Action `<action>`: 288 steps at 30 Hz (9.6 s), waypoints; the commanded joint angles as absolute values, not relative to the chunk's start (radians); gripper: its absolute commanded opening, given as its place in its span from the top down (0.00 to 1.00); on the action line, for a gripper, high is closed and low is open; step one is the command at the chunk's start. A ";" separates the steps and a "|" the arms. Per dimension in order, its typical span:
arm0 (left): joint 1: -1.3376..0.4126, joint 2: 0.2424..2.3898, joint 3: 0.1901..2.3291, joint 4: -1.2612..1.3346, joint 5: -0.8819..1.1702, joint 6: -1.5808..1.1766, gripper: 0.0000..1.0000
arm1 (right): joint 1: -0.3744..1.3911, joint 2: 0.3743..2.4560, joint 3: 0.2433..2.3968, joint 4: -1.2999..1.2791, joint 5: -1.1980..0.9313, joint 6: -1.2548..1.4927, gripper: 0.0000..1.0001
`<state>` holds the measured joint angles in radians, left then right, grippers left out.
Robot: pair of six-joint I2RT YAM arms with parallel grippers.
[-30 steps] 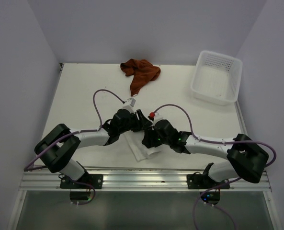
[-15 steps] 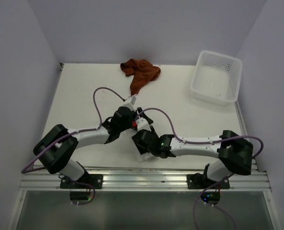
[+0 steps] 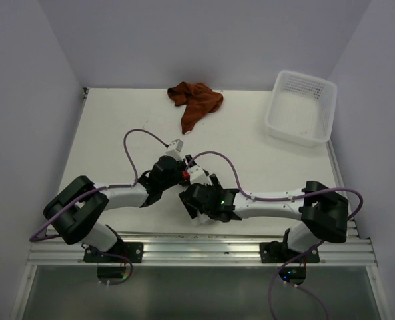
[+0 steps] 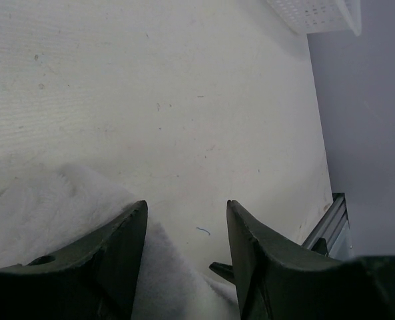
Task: Roll the towels
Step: Roll the towel, then place the rolled towel into the container
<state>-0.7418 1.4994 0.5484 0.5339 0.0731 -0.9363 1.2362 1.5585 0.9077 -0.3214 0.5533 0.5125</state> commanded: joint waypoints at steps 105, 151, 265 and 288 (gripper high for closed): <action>-0.419 1.054 0.884 -0.314 -0.212 -0.351 0.27 | 0.447 1.591 1.402 -0.333 0.236 0.268 1.00; -0.390 1.189 0.896 -0.302 -0.152 -0.337 0.27 | -0.083 1.805 1.140 0.557 0.129 0.391 1.00; -0.350 1.196 0.896 -0.290 0.095 -0.327 0.24 | -0.215 1.931 1.431 -0.232 0.080 0.566 0.41; -0.350 1.121 0.876 -0.276 0.048 -0.316 0.19 | -0.215 1.597 1.181 -0.040 0.006 0.583 0.01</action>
